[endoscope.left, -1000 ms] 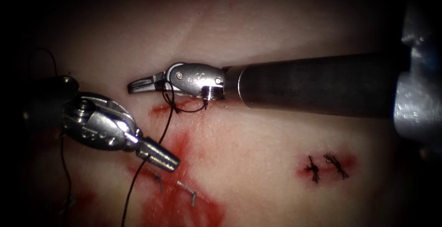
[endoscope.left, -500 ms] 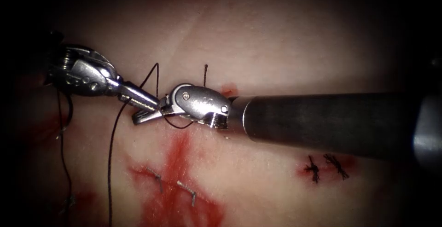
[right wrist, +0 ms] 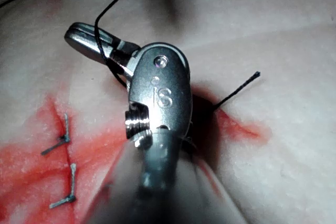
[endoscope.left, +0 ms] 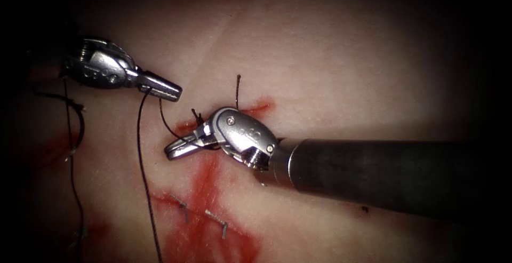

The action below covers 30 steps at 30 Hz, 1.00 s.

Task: Wound Closure

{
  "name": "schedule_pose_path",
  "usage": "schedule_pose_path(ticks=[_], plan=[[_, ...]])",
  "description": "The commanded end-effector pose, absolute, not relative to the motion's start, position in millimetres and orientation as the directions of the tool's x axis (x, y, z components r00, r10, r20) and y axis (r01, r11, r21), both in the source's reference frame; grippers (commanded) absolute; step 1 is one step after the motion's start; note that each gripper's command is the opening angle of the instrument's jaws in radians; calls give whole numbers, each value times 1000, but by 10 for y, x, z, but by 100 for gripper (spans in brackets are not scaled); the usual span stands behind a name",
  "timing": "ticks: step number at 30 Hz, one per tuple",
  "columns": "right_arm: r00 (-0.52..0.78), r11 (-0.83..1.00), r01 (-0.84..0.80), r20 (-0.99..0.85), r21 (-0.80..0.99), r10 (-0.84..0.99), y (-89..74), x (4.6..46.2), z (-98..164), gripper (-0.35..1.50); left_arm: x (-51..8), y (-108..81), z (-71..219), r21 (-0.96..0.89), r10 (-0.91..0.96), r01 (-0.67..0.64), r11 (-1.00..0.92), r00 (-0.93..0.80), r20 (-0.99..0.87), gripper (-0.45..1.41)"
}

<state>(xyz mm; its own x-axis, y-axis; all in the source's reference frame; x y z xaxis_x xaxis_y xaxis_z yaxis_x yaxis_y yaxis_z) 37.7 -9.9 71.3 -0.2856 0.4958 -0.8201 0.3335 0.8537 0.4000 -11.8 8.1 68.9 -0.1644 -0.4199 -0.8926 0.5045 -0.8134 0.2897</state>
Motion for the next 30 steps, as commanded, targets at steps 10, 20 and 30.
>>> schedule_pose_path(ticks=[10, 20, 30], plan=[[-367, 784, 231, -695, 576, 619, -105, 381, 713, -35, -124, 103, 723, 327, -412, 404, -854, -144, -900, -45], [-419, 699, 148, -596, 699, 685, -100, 367, 707, 20, -117, 109, 736, 343, -410, 334, -878, -154, -899, -45], [-386, 659, 190, -562, 728, 732, -103, 369, 703, 88, -119, 105, 744, 352, -413, 310, -883, -160, -896, -45]])
